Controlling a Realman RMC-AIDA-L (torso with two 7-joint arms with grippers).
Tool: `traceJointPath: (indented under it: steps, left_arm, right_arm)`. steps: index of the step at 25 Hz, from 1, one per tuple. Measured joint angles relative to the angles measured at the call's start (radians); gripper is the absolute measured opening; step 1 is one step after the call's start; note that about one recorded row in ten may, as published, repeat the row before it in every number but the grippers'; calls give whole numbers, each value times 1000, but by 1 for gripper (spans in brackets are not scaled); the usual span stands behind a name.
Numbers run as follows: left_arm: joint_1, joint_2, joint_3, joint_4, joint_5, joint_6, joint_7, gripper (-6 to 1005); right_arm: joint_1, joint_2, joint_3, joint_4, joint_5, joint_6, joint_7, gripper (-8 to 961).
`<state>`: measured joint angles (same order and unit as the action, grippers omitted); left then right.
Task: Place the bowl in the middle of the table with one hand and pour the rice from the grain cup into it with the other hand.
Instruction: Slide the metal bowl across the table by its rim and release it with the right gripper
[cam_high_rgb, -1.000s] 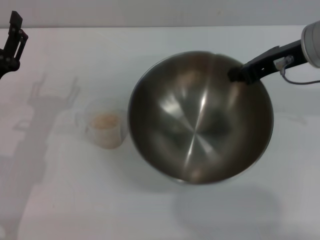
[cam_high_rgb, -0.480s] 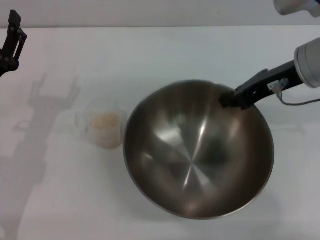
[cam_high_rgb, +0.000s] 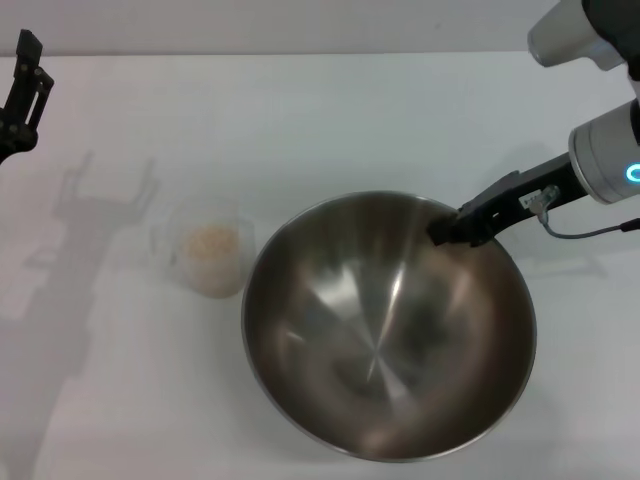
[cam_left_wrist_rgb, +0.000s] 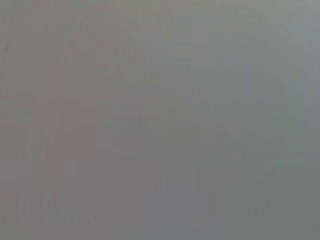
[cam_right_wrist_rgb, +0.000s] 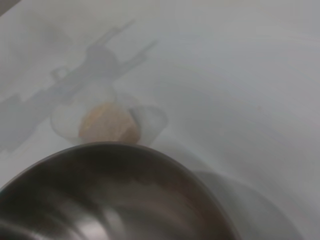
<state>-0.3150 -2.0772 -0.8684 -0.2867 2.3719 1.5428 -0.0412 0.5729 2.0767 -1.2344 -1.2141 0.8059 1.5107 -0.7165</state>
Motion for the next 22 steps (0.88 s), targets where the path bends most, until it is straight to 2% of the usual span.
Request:
traceJointPath:
  steps: [11, 22]
  left_arm:
    - [18, -1, 2, -5, 3, 13, -4, 797]
    - [23, -1, 3, -9, 4, 18, -5, 797]
  right_arm:
    - [-2, -2, 3, 16, -15, 4, 7, 28]
    - [-19, -4, 3, -40, -17, 8, 7, 307]
